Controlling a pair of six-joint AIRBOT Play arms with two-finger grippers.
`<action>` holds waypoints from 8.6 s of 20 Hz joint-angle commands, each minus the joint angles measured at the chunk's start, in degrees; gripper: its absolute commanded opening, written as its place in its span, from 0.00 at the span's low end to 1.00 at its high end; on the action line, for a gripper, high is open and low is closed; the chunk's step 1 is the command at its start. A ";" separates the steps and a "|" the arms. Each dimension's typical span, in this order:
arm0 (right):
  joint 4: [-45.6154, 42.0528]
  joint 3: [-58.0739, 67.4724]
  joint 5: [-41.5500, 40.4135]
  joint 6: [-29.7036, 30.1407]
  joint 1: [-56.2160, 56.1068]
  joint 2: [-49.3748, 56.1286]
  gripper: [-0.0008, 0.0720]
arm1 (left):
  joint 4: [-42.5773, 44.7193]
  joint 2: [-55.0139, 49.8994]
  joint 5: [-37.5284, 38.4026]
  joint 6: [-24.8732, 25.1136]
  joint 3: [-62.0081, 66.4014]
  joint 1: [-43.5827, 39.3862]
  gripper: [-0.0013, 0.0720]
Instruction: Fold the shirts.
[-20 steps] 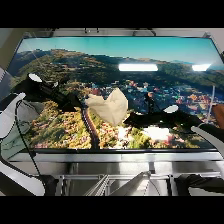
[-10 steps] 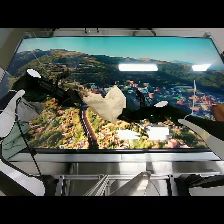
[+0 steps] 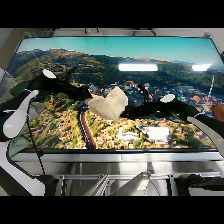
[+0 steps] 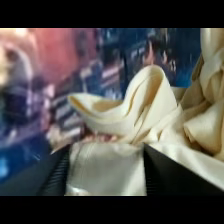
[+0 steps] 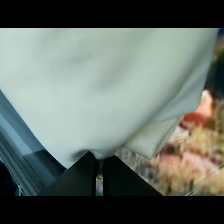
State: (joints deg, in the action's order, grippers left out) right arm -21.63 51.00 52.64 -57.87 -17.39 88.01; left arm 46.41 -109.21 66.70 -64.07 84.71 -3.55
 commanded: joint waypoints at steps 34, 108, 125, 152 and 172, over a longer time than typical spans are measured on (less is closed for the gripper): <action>-5.90 -7.54 8.13 0.42 7.48 -19.19 0.52 | -19.15 14.69 12.09 11.54 -19.61 -6.12 0.99; 4.33 34.88 11.87 4.96 49.20 -35.74 0.03 | -48.72 49.37 34.34 7.21 -10.25 39.43 0.06; -9.05 29.31 27.21 1.75 46.18 0.92 0.43 | -23.06 6.75 35.74 5.16 2.23 37.33 0.48; -13.22 -1.11 26.05 1.31 56.02 -19.17 0.43 | 6.62 18.97 10.12 1.14 -41.44 17.94 0.77; -41.77 -22.84 25.38 -0.39 65.75 -18.23 0.73 | -2.95 28.06 9.29 10.49 -45.05 22.69 0.06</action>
State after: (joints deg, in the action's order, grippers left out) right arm -63.00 29.02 80.05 -59.59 51.33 68.42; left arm 43.86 -81.19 75.46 -53.89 39.11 20.01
